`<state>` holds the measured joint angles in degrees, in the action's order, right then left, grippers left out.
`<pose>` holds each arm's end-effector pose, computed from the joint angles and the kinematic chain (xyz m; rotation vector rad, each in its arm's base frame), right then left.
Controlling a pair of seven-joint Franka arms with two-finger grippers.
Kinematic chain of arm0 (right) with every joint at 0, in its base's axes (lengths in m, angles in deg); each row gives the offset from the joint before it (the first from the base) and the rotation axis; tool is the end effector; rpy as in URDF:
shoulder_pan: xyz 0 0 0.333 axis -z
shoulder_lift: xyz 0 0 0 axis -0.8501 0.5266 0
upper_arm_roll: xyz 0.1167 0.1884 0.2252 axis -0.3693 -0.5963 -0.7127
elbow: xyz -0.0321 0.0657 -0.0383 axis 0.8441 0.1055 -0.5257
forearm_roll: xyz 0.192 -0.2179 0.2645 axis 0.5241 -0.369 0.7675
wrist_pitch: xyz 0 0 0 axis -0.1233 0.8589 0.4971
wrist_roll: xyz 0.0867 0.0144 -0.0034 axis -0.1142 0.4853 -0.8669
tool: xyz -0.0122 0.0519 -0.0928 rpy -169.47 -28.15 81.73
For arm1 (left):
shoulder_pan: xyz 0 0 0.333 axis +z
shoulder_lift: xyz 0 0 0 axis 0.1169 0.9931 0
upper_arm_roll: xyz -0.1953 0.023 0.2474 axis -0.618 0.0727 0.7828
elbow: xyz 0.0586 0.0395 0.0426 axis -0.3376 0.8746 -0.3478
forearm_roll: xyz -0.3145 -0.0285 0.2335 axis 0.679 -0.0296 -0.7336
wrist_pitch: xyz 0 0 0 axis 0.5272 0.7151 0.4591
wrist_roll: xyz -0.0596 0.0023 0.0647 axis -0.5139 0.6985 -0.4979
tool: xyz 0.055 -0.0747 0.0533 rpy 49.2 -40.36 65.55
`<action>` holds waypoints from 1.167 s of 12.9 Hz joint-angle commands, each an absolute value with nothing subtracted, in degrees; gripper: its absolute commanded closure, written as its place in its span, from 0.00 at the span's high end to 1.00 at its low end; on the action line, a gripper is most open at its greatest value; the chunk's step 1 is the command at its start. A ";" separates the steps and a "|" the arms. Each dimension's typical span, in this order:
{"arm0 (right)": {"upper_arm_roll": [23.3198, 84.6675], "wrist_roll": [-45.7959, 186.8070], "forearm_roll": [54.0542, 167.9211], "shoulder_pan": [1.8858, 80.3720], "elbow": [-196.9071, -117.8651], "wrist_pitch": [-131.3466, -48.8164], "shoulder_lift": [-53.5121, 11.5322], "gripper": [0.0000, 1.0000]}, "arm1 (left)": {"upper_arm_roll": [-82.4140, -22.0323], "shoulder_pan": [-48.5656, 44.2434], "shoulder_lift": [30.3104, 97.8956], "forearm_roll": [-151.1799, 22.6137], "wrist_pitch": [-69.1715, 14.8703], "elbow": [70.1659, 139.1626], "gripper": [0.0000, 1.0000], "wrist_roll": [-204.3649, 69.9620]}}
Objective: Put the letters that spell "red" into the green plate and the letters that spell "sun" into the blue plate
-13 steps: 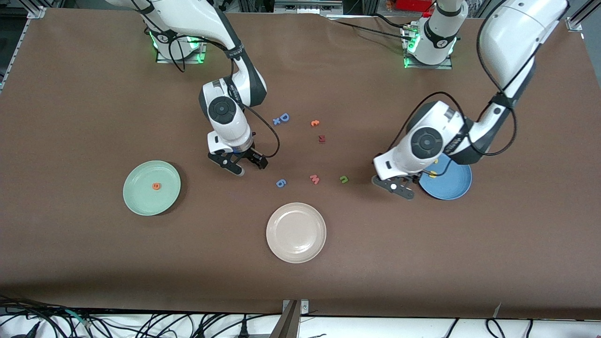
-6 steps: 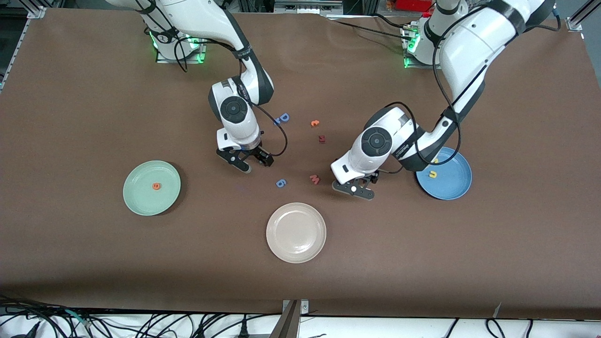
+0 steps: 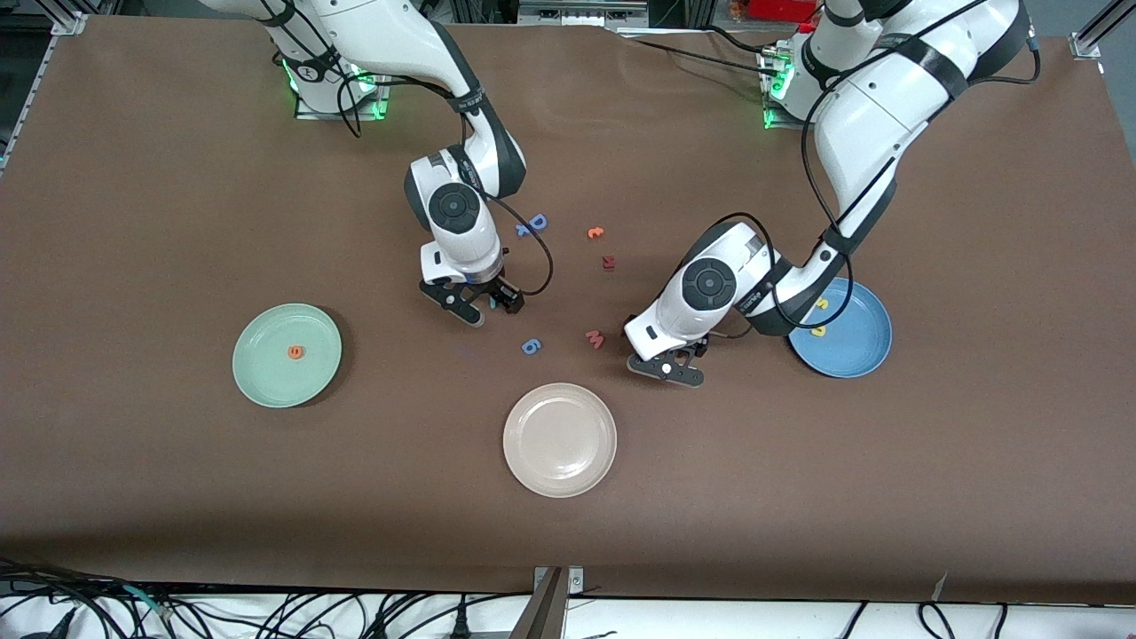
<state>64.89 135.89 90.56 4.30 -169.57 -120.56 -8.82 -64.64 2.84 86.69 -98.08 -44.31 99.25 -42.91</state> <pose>0.4915 0.3803 0.1721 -2.9924 0.8970 -0.0266 0.5871 -0.3447 0.1717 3.0488 -0.3450 -0.0706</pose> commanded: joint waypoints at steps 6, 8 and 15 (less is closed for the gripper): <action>64.98 136.09 91.37 4.35 -167.52 -118.69 -7.80 0.25 | -63.96 1.97 86.03 -98.06 -43.14 100.31 0.63 -42.62; 64.98 136.01 91.37 4.44 -167.52 -118.43 -7.89 0.17 | -63.96 2.06 85.86 -98.06 -42.53 100.31 0.39 -42.80; 65.33 133.04 90.84 7.68 -158.41 -103.35 -7.89 0.09 | -64.48 3.11 79.90 -97.36 -31.23 99.09 0.19 -43.33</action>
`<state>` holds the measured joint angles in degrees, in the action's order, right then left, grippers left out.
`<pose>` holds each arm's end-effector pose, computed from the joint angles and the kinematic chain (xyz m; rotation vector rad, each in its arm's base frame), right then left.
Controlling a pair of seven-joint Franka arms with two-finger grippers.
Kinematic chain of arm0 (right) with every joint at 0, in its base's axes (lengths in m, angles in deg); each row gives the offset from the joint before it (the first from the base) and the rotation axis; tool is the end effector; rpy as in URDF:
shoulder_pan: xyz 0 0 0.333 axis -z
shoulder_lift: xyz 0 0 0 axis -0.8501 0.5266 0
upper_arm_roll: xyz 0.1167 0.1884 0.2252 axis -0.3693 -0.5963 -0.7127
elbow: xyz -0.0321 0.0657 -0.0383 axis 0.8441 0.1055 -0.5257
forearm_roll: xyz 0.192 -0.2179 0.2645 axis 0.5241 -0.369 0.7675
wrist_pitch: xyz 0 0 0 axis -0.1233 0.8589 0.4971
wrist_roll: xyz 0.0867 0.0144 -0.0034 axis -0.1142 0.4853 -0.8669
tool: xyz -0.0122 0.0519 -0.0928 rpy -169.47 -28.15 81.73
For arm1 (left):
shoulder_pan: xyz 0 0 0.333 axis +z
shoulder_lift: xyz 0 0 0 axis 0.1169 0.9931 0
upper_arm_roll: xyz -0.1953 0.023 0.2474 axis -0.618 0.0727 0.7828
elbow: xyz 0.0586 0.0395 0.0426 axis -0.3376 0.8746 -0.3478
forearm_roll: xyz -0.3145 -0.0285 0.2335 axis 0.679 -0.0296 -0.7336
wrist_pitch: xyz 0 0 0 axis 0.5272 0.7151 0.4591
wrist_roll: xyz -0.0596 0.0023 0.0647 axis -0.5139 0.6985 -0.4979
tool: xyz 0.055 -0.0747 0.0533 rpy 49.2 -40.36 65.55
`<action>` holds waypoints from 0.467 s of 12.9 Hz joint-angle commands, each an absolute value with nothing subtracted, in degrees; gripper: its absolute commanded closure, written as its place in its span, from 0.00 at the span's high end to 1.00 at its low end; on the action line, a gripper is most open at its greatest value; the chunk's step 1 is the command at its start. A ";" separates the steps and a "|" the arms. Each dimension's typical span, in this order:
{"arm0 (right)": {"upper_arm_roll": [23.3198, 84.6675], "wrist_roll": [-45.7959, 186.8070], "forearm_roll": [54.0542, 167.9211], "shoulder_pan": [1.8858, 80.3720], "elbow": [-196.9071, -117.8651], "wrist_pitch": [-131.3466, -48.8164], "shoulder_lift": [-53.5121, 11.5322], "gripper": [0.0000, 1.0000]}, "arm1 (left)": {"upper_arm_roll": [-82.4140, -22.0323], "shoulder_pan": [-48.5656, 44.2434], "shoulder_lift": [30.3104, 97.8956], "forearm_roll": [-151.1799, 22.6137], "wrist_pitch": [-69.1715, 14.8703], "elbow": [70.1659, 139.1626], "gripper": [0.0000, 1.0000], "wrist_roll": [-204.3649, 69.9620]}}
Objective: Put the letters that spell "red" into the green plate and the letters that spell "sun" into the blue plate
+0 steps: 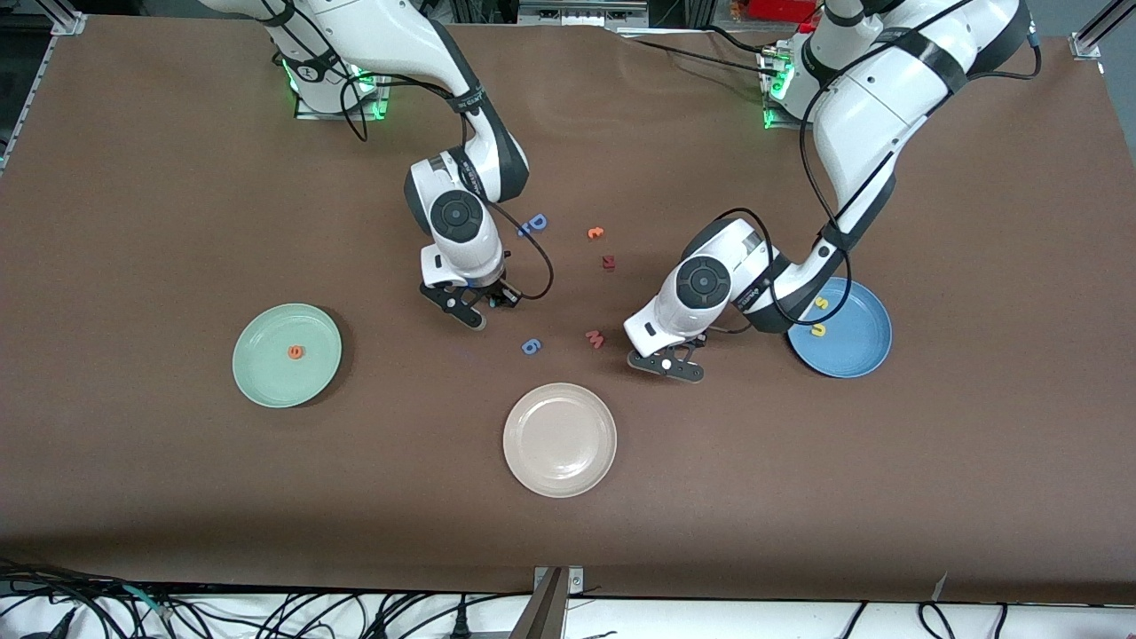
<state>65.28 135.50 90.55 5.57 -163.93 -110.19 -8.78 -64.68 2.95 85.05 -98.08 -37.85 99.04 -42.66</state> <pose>0.5086 0.3851 0.1939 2.9802 -0.8979 -0.0892 0.5839 -0.3362 0.1812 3.1133 -0.3487 -0.1629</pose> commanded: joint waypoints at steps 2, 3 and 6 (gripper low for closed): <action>65.59 128.30 90.58 10.49 -155.23 -97.45 -8.33 0.09 | -64.66 4.68 76.20 -95.44 -26.02 98.99 0.20 -47.70; 65.77 125.75 90.23 11.63 -154.09 -95.07 -8.42 0.09 | -64.57 6.00 75.06 -93.77 -24.44 99.08 0.20 -51.47; 71.02 114.96 87.42 12.08 -153.55 -90.67 -8.59 0.09 | -64.48 11.27 73.64 -93.58 -19.95 99.17 0.20 -62.80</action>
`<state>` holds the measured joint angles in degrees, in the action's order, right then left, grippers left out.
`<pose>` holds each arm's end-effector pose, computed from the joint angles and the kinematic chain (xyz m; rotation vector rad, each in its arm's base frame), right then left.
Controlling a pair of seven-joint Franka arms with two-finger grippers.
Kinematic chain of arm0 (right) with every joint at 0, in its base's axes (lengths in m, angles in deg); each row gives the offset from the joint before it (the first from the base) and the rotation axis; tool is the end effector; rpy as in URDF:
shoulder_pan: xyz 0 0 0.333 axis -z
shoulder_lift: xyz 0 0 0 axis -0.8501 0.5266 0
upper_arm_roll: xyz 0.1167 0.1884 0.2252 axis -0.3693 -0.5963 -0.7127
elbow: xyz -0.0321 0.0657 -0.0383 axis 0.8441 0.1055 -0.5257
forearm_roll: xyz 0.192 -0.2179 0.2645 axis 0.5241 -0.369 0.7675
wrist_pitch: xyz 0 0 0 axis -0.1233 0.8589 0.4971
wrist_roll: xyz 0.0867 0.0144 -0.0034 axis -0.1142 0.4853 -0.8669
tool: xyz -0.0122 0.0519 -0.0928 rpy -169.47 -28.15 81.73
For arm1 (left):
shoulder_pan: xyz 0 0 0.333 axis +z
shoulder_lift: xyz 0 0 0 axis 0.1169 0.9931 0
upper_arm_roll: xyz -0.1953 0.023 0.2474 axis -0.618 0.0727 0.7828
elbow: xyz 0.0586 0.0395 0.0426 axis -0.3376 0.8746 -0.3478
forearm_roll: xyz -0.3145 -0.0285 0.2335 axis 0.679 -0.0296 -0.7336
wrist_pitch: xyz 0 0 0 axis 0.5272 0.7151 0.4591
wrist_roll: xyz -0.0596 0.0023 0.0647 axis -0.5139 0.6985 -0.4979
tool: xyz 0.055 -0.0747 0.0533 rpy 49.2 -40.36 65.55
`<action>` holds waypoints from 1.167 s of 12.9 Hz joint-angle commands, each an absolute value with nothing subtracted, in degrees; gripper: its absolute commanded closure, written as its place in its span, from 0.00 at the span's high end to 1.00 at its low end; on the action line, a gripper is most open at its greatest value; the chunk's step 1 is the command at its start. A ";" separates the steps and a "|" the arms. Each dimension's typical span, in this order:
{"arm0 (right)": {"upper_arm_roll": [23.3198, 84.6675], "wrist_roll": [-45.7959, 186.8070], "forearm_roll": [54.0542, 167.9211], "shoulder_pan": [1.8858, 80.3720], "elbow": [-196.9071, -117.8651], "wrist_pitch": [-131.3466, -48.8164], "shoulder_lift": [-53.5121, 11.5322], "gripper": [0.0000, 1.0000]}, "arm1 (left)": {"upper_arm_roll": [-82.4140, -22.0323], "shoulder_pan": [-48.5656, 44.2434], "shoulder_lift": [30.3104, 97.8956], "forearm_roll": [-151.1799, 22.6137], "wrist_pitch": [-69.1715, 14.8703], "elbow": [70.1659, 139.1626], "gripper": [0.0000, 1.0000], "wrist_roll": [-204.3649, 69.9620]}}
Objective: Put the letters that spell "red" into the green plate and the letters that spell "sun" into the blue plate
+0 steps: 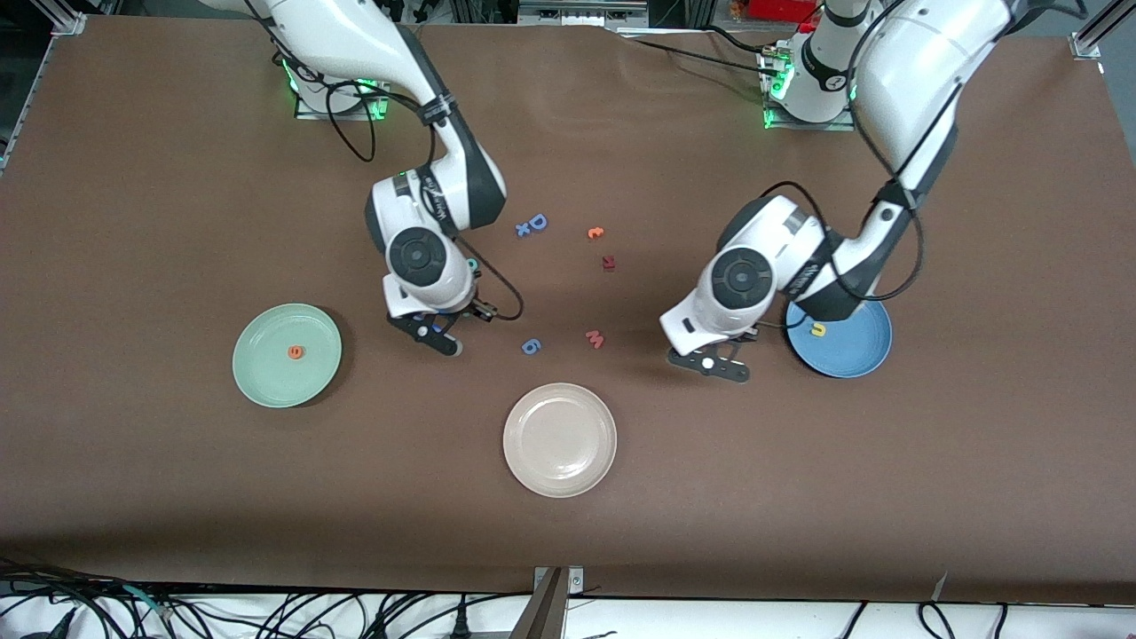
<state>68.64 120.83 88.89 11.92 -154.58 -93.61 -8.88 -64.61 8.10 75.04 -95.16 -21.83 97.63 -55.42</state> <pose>0.5748 0.3231 0.2443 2.9650 -0.6575 -0.2241 0.6104 -0.2634 0.2763 -2.9911 0.4770 0.2668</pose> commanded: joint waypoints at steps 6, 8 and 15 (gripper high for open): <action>83.86 87.10 87.41 12.00 -156.18 -87.40 -8.94 0.09 | -64.13 25.50 74.51 -97.96 -19.59 101.62 0.22 -80.49; 86.42 81.54 87.50 11.91 -158.72 -88.01 -10.34 0.09 | -64.13 27.98 75.22 -97.97 -20.11 103.64 0.21 -81.65; 90.03 68.78 88.29 12.17 -170.68 -102.94 -13.34 0.09 | -64.04 32.90 74.60 -101.22 -29.69 112.27 1.00 -81.56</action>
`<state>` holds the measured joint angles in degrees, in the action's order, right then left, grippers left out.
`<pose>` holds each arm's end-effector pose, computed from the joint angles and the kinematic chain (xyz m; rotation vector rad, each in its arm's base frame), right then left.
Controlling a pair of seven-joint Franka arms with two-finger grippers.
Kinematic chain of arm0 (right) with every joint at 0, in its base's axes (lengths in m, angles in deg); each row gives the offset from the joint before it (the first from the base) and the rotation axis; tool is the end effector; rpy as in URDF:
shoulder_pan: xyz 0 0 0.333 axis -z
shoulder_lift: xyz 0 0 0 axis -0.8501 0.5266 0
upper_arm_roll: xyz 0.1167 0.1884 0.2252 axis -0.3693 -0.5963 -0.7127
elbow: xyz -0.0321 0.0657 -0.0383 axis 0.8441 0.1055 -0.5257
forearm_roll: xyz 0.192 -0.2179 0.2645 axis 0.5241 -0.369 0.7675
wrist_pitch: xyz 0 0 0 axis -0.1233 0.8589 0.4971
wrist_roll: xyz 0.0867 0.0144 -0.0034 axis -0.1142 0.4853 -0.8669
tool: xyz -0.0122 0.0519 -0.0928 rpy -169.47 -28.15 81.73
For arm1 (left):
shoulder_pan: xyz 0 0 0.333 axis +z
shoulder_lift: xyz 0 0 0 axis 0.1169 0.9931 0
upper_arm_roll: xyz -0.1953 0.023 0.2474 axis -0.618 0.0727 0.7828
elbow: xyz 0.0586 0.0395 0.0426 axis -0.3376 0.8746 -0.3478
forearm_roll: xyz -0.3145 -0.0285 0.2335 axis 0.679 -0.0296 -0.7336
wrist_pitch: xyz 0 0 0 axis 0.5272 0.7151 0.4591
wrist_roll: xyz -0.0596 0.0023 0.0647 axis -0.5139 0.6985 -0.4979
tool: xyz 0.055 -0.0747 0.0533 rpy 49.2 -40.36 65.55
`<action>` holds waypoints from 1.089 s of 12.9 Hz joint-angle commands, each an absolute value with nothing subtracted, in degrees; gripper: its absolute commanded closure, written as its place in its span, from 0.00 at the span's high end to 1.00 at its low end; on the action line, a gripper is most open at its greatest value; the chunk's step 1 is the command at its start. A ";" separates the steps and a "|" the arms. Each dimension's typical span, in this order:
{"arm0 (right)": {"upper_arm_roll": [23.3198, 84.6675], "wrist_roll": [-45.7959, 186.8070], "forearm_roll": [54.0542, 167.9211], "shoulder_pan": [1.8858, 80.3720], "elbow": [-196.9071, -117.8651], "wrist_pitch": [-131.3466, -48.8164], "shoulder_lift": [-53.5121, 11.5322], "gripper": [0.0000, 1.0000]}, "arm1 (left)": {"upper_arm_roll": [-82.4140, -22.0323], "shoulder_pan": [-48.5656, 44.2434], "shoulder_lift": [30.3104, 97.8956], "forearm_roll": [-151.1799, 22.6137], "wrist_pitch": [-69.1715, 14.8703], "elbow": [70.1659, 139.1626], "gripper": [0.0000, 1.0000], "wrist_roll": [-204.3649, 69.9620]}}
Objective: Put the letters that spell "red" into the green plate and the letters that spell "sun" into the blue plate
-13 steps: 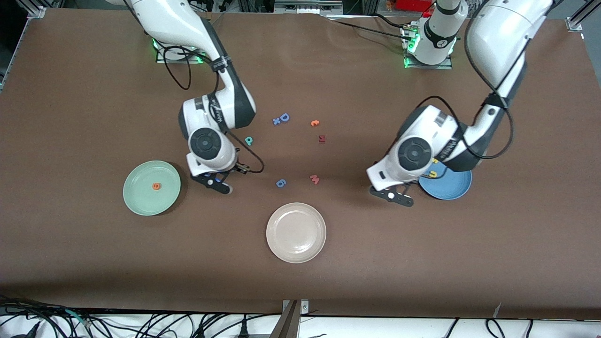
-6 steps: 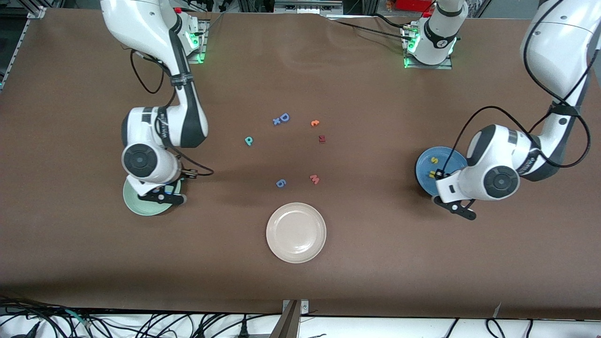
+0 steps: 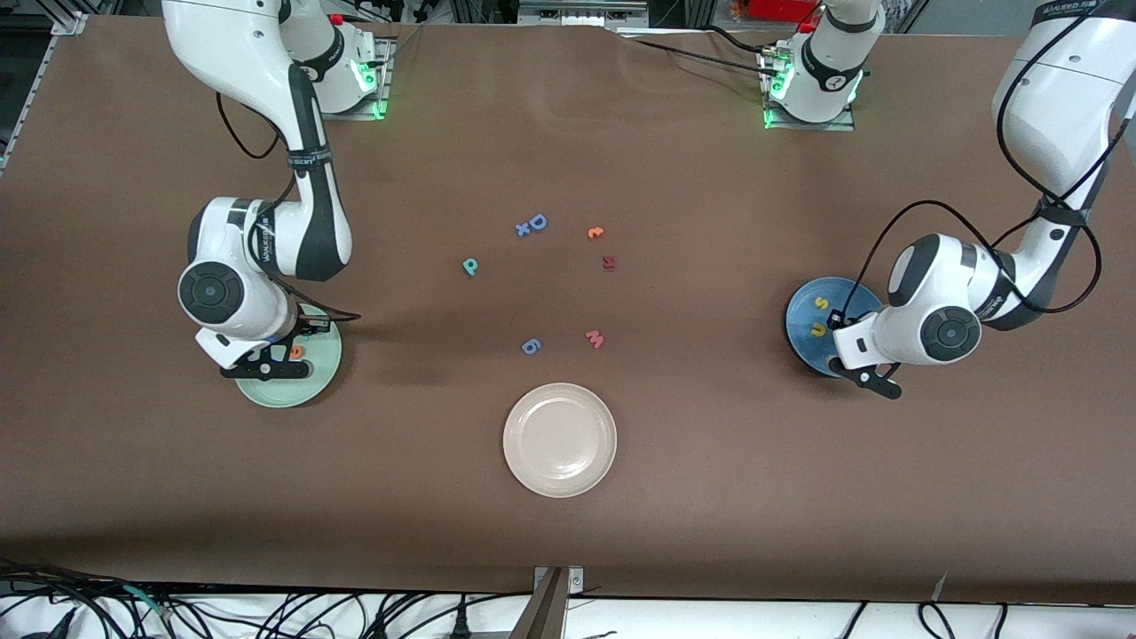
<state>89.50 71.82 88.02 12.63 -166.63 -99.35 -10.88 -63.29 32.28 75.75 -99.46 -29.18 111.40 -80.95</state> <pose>0.6103 0.0817 0.2493 2.9450 0.0719 -0.1970 0.6026 -0.0074 0.1826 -2.9932 0.6762 0.4815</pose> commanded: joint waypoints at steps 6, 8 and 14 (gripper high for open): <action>89.94 65.95 95.05 13.14 -173.33 -107.97 -12.73 0.84 | -67.90 32.38 69.78 -100.61 -24.17 111.39 1.00 -80.86; 89.85 66.40 95.59 13.32 -172.89 -107.62 -12.81 0.99 | -70.97 32.38 68.46 -100.08 -21.18 110.60 1.00 -78.86; 85.99 85.95 96.03 8.41 -172.71 -104.71 -15.01 0.99 | -78.89 32.20 67.92 -97.63 -4.42 98.06 1.00 -70.49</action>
<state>87.21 79.06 95.40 10.72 -171.98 -105.60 -12.79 -77.43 32.03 68.26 -99.29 -10.97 103.95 -71.03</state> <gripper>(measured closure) 0.004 0.000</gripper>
